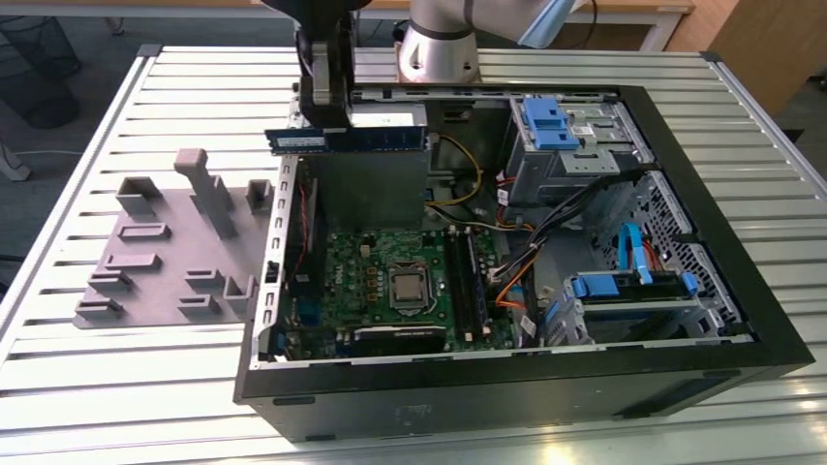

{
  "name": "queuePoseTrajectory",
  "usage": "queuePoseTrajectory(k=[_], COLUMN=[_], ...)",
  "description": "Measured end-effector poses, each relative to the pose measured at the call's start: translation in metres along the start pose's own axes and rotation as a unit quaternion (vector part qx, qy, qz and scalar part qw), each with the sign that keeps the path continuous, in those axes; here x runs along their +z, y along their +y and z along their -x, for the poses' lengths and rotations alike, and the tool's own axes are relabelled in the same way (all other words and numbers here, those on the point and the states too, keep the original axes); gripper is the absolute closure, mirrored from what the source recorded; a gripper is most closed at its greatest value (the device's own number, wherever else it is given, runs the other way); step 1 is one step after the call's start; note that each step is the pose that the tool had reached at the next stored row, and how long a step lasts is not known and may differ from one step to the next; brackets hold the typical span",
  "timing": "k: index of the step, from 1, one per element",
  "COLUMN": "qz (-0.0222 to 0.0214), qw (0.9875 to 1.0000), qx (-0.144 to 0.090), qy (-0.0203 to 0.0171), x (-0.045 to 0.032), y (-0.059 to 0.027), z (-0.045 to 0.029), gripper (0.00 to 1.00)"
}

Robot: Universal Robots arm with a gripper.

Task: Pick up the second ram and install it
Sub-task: 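Pick up the second ram and move it above second insertion slot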

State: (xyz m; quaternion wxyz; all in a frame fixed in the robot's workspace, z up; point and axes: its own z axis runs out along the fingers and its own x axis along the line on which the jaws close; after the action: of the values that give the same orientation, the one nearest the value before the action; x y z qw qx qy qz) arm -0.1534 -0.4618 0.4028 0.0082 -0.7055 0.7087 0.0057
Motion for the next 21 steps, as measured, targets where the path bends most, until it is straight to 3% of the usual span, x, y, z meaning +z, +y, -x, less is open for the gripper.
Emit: queuePoseTrajectory(k=[21], qz=[0.0000], qw=[1.0000], qx=[0.000], qy=[0.0000], x=[0.0001], y=[-0.0195], z=[0.0001], gripper=[0.86])
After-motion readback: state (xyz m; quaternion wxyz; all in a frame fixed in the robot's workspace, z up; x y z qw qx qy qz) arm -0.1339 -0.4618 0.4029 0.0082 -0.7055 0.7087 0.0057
